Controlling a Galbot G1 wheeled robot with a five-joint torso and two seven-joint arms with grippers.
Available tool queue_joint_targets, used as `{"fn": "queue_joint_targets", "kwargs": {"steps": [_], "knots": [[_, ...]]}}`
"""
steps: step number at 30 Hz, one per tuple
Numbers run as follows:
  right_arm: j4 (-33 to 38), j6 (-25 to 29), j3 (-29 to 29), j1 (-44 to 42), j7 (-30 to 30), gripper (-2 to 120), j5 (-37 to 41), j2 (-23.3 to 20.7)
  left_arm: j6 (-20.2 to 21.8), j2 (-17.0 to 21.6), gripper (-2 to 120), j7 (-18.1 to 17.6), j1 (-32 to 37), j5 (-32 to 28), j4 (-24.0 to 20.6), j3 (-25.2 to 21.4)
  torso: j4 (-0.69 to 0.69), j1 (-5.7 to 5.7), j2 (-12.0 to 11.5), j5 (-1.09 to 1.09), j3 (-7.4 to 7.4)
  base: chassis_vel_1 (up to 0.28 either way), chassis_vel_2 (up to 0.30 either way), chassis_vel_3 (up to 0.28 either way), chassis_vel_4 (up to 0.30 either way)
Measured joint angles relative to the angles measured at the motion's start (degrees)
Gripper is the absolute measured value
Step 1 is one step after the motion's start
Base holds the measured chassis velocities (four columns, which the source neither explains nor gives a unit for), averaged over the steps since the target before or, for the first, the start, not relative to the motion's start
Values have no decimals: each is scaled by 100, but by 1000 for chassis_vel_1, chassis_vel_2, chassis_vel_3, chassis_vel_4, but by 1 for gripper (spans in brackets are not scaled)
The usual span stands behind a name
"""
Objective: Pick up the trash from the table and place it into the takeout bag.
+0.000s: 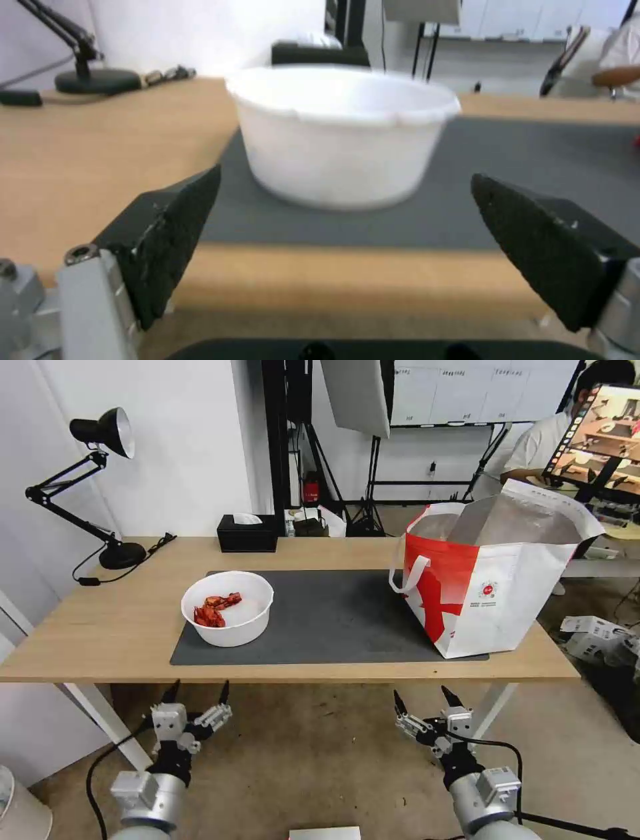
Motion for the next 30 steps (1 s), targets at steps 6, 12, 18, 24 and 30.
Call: {"fn": "queue_joint_targets", "kwargs": {"steps": [6, 12, 18, 24, 30], "knots": [[3, 0, 0, 2, 0, 100, 2, 0, 880, 961, 100, -223, -888, -1085, -21, -392, -2, 1, 0, 0, 0, 0, 0, 0, 0], [4, -1, 0, 2, -1, 100, 4, -1, 1915, 2444, 100, -670, -1842, -2780, 381, -572, -1, 1, 0, -1, 0, 0, 0, 0, 0], [4, -1, 0, 3, -1, 100, 4, -1, 3406, 3503, 100, -1020, -3357, -4927, 1204, -163, -2, 2, 0, 1, 1, 0, 0, 0, 0], [5, -1, 0, 3, -2, 100, 4, -1, 3912, 3812, 100, -1081, -4242, -5928, 1816, 277, -1, 1, 0, 1, 0, 0, 0, 0, 0], [5, -1, -1, 4, -2, 100, 4, 0, 3912, 3845, 100, -1153, -4971, -6247, 2582, 925, -1, 1, -1, 1, 1, 0, 0, 0, 0]]}}
